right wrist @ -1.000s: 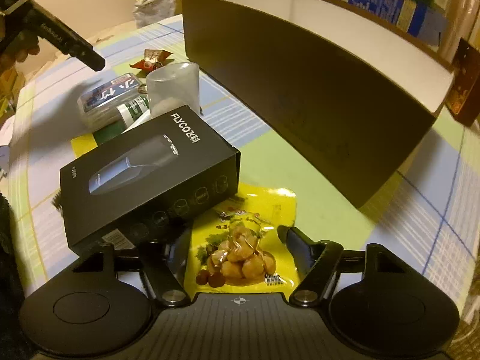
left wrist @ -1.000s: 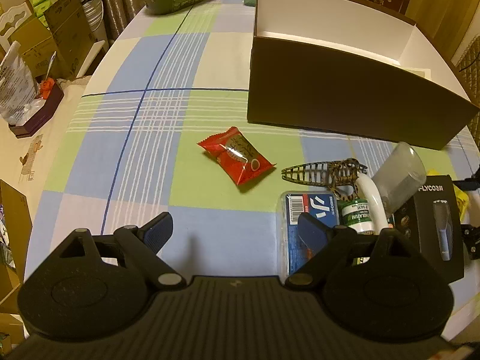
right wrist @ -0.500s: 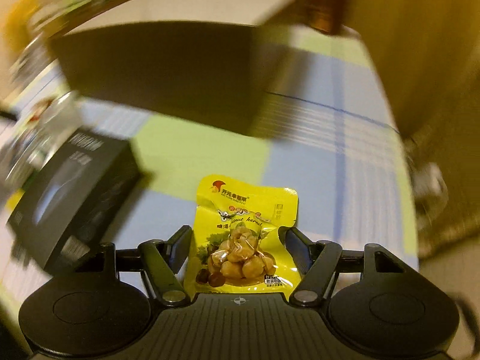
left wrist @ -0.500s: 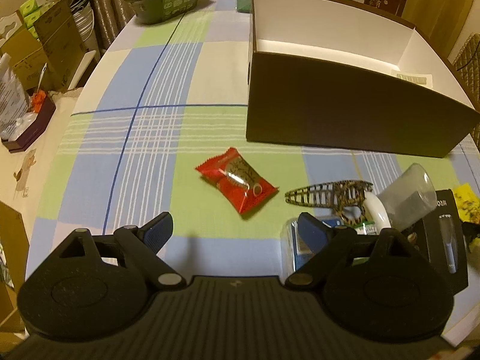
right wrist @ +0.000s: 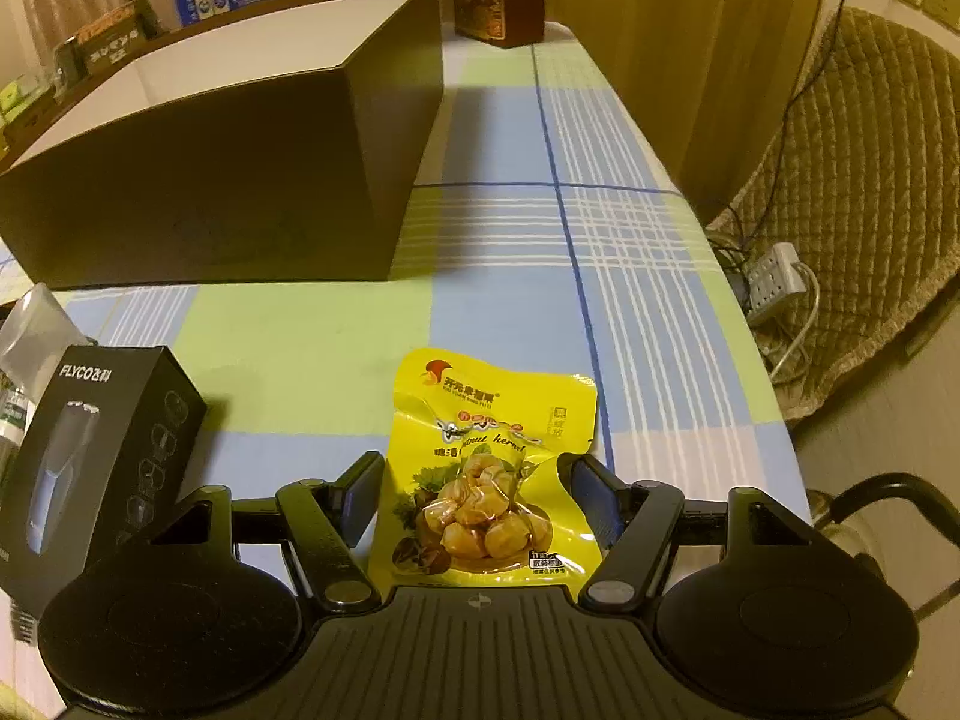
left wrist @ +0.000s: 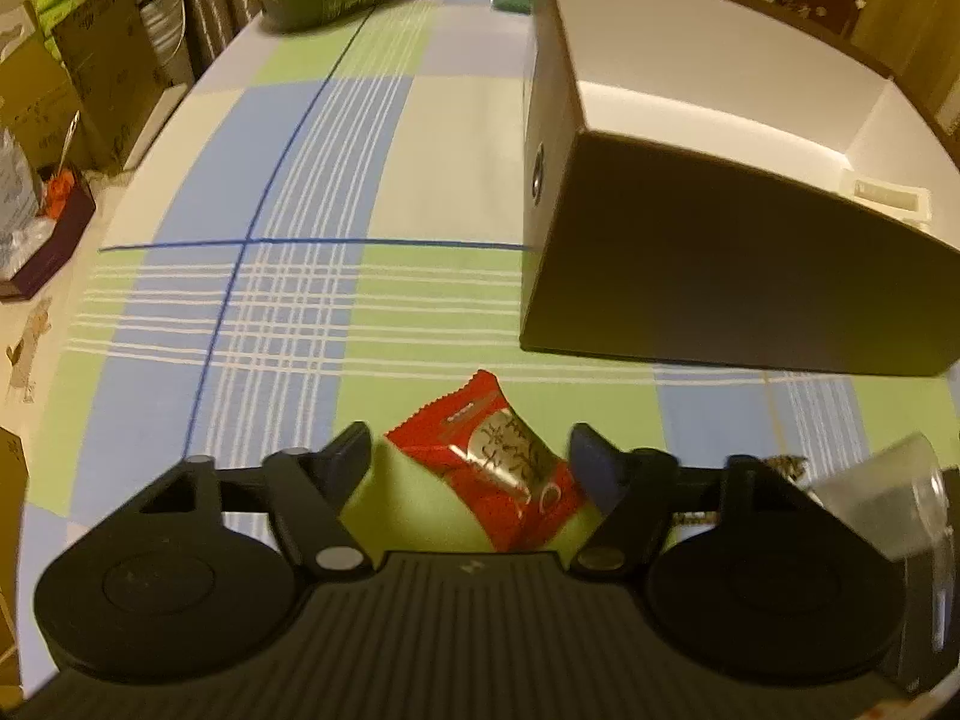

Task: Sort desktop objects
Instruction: 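Grasp the red candy packet with the left tool while the right grasps the yellow pouch, then carry both packets into the brown box and open both tools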

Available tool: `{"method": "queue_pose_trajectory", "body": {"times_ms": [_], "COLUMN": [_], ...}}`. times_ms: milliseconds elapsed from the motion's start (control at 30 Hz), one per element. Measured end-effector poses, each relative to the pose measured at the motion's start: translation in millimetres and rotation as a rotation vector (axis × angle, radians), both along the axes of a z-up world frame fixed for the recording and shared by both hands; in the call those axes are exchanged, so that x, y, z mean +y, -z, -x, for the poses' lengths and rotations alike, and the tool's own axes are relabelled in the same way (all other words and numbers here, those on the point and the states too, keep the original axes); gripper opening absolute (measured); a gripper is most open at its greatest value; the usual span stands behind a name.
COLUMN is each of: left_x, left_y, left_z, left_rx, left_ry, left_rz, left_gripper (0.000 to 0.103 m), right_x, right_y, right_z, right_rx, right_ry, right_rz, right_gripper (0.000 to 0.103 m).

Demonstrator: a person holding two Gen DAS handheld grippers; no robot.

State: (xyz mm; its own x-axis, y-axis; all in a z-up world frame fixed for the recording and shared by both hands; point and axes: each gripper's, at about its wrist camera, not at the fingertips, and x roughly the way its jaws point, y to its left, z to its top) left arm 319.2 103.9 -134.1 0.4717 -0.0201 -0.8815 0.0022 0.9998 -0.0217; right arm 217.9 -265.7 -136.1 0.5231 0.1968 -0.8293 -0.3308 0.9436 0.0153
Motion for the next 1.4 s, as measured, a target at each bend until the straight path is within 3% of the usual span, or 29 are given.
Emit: {"method": "queue_pose_trajectory", "body": {"times_ms": [167,433,900,1200,1300,1400], "left_x": [-2.9,-1.2,6.2,13.1,12.1,9.1], "left_y": [10.6,10.1,4.1,-18.6,-30.1,-40.1], "left_z": [-5.8,-8.9,9.2,26.5,28.4,28.9], "left_rx": [0.012,-0.003,-0.024,-0.062,-0.089,-0.117], "left_ry": [0.025,0.107,0.149,0.142,0.150,0.159], "left_rz": [-0.017,-0.032,-0.042,-0.030,-0.013,-0.001], "left_gripper": [0.059,0.031,0.029,0.029,0.022,0.022], "right_x": [4.5,8.1,13.1,7.6,8.2,9.4], "right_y": [0.7,2.1,-4.0,-26.2,-33.7,-38.7], "right_z": [6.0,2.9,6.0,11.2,12.0,12.8], "right_rx": [-0.005,-0.011,-0.037,-0.055,-0.071,-0.084], "right_ry": [0.026,0.042,0.041,0.042,0.036,0.034], "right_rz": [0.006,0.017,0.025,-0.039,-0.048,-0.061], "right_gripper": [0.066,0.066,0.063,0.053,0.051,0.051]}}
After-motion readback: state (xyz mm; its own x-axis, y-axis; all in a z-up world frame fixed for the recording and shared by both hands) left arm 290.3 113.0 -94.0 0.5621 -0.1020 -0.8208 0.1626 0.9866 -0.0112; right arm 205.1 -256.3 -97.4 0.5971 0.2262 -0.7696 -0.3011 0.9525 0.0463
